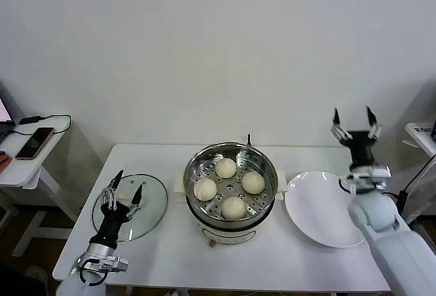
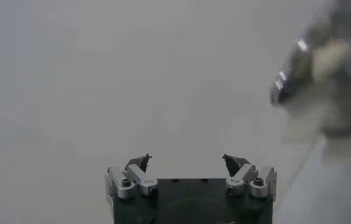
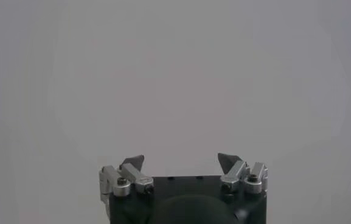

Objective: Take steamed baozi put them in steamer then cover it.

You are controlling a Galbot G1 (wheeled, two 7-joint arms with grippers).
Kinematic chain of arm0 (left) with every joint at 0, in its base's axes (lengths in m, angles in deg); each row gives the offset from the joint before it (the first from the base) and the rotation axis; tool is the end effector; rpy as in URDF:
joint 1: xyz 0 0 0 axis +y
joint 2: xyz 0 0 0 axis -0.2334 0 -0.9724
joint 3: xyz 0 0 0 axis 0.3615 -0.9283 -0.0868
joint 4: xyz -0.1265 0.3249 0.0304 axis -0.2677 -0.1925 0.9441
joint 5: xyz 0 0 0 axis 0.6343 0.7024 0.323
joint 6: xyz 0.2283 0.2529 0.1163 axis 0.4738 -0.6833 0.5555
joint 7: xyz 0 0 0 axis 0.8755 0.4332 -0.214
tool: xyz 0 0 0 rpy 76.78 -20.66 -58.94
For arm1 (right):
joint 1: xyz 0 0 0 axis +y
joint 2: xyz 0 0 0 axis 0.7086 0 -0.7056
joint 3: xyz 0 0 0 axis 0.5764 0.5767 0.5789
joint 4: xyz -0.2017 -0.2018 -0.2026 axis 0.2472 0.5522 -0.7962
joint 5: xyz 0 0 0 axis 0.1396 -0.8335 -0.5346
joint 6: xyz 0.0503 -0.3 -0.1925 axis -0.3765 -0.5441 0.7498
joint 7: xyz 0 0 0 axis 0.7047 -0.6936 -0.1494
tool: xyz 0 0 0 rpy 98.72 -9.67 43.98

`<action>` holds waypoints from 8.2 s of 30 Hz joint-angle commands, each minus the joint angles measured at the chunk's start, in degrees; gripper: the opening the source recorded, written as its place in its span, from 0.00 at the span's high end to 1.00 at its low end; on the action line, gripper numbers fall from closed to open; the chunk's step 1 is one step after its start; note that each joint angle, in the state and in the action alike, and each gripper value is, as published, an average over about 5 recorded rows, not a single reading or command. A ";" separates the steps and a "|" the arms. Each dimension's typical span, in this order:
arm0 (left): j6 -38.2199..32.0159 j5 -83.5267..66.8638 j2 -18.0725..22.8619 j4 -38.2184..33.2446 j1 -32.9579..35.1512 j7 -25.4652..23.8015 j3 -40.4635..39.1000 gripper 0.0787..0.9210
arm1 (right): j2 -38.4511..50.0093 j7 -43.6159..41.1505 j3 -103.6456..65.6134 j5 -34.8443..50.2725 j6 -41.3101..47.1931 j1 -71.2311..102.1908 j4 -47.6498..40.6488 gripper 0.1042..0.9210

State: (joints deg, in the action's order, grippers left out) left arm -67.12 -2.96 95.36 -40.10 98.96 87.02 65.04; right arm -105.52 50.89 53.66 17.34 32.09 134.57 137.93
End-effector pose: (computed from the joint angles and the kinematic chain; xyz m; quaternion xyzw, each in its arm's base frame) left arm 0.2282 0.1122 -0.3599 0.0287 0.8113 0.5768 0.0915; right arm 0.3600 -0.1791 -0.2767 0.0944 0.9785 -0.0835 0.1630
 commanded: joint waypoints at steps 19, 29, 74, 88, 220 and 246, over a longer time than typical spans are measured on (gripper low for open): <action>-3.09 28.93 -2.77 24.50 -9.44 10.75 0.90 0.12 | -7.74 -1.17 -11.11 -3.20 -1.78 16.53 0.92 0.12; -1.94 29.37 -2.63 25.75 -12.63 10.76 0.18 0.12 | -7.92 -1.97 -11.22 -3.30 -2.04 16.72 0.23 0.12; 0.81 18.70 -2.56 22.70 -15.19 8.76 -0.24 0.85 | -8.33 -2.45 -11.57 -4.60 -2.48 16.19 -0.37 0.12; 19.08 3.31 -6.24 -17.95 -9.08 0.81 -1.87 0.87 | -8.25 -1.99 -11.12 -5.29 -1.23 15.26 -0.64 0.12; 38.73 -27.57 -2.79 -22.63 -15.61 -2.93 -18.66 0.12 | -10.14 -6.36 -9.22 1.31 0.74 13.04 -2.62 0.12; 6.56 -60.12 -2.38 7.61 -10.80 -13.59 -9.50 0.12 | -14.13 -9.13 -10.68 3.83 3.93 24.46 5.12 0.12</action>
State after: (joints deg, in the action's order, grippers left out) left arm -51.79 -54.24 92.80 -38.81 86.00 75.88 52.81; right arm -118.01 42.39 43.49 21.32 35.89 154.19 140.85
